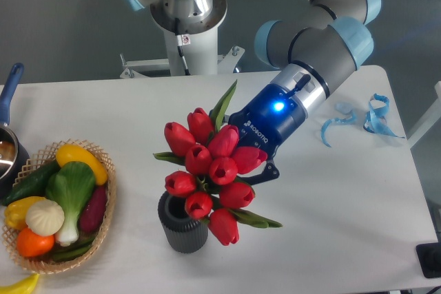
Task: Insert the flowers into the vase
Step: 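Swing the tulips over the vase and lower the stems into it, then push the tulip stems further down into the vase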
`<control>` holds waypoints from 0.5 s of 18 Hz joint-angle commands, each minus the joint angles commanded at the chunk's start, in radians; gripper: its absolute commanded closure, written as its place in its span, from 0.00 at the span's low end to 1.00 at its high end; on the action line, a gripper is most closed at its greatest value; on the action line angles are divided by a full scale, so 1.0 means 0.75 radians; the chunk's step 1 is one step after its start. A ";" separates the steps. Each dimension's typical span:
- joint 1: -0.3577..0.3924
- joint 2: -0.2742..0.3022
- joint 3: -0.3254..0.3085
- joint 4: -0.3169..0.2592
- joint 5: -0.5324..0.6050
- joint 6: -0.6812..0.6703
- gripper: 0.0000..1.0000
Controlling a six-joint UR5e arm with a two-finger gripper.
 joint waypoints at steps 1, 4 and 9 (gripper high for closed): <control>-0.012 -0.012 0.000 0.004 0.000 0.024 1.00; -0.049 -0.033 -0.002 0.008 0.000 0.053 1.00; -0.055 -0.027 -0.083 0.008 0.002 0.151 1.00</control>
